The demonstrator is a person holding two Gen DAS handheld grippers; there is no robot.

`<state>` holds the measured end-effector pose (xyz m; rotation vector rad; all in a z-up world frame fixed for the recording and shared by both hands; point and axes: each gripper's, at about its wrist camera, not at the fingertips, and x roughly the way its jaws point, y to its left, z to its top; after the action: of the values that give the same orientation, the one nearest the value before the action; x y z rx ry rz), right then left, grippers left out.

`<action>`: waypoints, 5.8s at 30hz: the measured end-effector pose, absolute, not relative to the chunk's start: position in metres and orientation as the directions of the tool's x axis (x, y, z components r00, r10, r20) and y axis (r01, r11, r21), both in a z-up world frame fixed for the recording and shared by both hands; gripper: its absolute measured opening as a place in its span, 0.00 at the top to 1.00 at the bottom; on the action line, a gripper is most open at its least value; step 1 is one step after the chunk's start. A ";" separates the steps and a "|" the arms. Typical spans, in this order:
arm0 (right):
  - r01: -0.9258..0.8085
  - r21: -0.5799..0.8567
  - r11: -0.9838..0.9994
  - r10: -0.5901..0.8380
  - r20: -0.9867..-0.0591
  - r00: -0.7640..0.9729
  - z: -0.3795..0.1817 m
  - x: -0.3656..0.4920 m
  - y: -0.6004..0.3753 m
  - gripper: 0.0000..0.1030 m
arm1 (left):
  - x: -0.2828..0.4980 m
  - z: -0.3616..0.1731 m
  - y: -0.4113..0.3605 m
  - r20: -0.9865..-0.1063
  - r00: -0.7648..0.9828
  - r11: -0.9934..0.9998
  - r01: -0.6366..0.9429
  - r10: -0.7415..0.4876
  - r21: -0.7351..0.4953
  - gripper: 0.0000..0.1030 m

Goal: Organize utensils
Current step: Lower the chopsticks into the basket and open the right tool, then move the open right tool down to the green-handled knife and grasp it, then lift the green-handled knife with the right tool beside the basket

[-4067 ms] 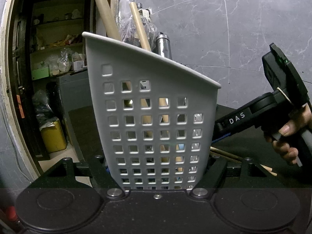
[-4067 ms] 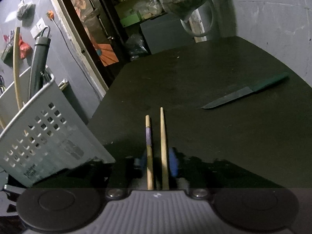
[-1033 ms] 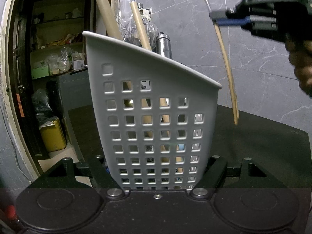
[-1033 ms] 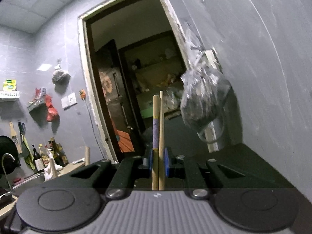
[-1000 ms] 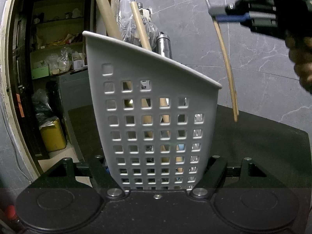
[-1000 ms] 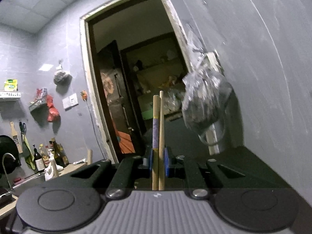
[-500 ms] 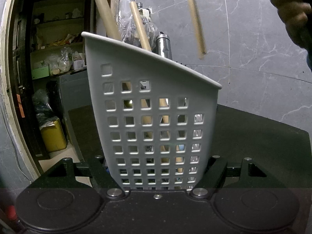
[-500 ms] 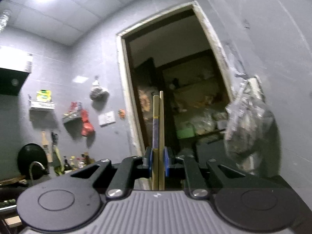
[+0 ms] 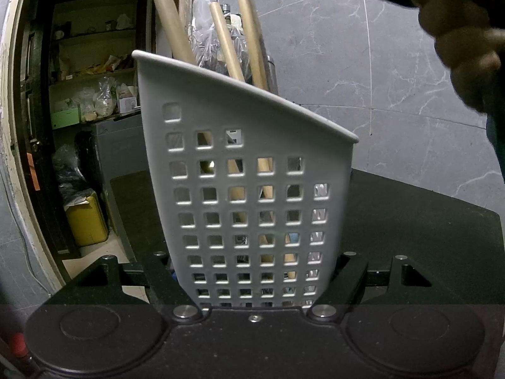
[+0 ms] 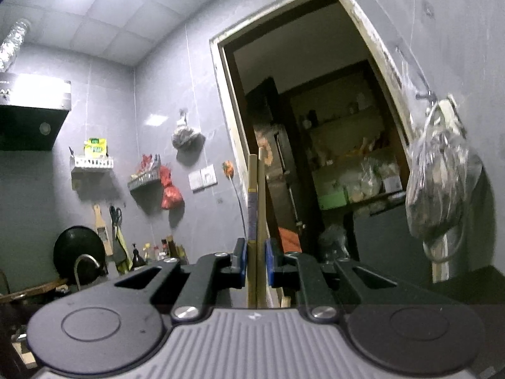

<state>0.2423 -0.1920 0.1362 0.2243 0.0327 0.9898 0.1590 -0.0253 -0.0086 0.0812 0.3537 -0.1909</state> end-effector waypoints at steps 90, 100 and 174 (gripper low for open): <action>-0.011 0.239 0.971 0.154 -0.590 0.792 -0.033 0.447 -0.293 0.00 | 0.160 -0.012 -0.018 -0.348 0.917 0.976 0.218 -0.197 0.022 0.26; 0.075 0.048 0.996 -0.031 -0.605 0.796 -0.032 0.455 -0.278 0.22 | 0.163 -0.015 -0.019 -0.356 0.914 0.976 0.215 -0.192 0.026 0.26; -0.628 -0.601 0.494 0.130 -0.663 0.737 -0.018 0.217 -0.154 0.81 | 0.164 -0.017 -0.022 -0.356 0.916 0.977 0.210 -0.186 0.031 0.27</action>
<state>0.2167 -0.1540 -0.0181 -0.9509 0.5938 0.4934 0.1638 -0.0225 -0.0171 0.0687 0.3596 -0.2040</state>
